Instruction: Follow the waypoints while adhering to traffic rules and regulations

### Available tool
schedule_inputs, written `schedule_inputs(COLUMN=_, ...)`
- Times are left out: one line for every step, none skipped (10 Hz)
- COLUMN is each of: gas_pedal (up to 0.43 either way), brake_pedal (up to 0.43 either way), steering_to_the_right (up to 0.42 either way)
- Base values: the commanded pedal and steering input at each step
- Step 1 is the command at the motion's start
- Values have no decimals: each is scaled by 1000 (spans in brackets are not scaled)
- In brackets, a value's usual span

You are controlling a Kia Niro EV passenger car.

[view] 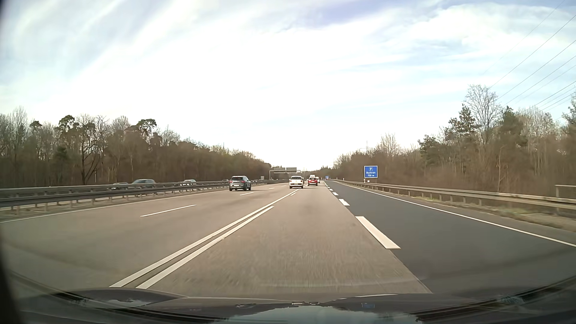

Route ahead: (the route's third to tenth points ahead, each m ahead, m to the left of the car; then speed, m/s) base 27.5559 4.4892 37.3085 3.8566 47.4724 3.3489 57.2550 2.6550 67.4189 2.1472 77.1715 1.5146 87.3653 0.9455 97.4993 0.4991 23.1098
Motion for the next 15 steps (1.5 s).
schedule_inputs(gas_pedal=319, brake_pedal=0, steering_to_the_right=10)
schedule_inputs(gas_pedal=311, brake_pedal=0, steering_to_the_right=10)
schedule_inputs(gas_pedal=311, brake_pedal=0, steering_to_the_right=8)
schedule_inputs(gas_pedal=311, brake_pedal=0, steering_to_the_right=6)
schedule_inputs(gas_pedal=311, brake_pedal=0, steering_to_the_right=6)
schedule_inputs(gas_pedal=311, brake_pedal=0, steering_to_the_right=5)
schedule_inputs(gas_pedal=311, brake_pedal=0, steering_to_the_right=3)
schedule_inputs(gas_pedal=311, brake_pedal=0, steering_to_the_right=1)
schedule_inputs(gas_pedal=311, brake_pedal=0, steering_to_the_right=0)
schedule_inputs(gas_pedal=311, brake_pedal=0, steering_to_the_right=0)
schedule_inputs(gas_pedal=311, brake_pedal=0, steering_to_the_right=0)
schedule_inputs(gas_pedal=311, brake_pedal=0, steering_to_the_right=0)
schedule_inputs(gas_pedal=311, brake_pedal=0, steering_to_the_right=0)
schedule_inputs(gas_pedal=311, brake_pedal=0, steering_to_the_right=0)
schedule_inputs(gas_pedal=311, brake_pedal=0, steering_to_the_right=0)
